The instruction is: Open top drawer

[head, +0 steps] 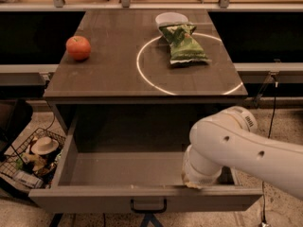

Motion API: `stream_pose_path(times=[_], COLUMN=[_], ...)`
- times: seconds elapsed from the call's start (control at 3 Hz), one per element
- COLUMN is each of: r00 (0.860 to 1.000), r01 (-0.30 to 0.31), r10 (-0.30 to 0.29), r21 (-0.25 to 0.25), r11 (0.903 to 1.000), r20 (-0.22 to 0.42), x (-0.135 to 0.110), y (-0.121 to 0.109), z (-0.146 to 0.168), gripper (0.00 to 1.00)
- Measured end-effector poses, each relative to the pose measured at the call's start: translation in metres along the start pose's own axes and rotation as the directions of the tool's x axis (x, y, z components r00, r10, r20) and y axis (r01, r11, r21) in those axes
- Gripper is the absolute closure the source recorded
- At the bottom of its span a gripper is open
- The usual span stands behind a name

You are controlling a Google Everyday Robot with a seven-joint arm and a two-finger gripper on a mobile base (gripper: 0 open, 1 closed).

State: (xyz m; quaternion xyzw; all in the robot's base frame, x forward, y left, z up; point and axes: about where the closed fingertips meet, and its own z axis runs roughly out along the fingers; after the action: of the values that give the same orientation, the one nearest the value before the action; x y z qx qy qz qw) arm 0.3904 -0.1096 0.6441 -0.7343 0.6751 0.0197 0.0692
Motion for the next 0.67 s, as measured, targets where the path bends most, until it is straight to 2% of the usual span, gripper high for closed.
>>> stream_pose_path(times=[0.67], r00=[1.000], r01=[0.002], r10=[-0.002], r21=[-0.039], r11=[0.9992], r20=[-0.009], x=[-0.0056], y=[0.0174], z=[-0.0019], gripper=[1.00])
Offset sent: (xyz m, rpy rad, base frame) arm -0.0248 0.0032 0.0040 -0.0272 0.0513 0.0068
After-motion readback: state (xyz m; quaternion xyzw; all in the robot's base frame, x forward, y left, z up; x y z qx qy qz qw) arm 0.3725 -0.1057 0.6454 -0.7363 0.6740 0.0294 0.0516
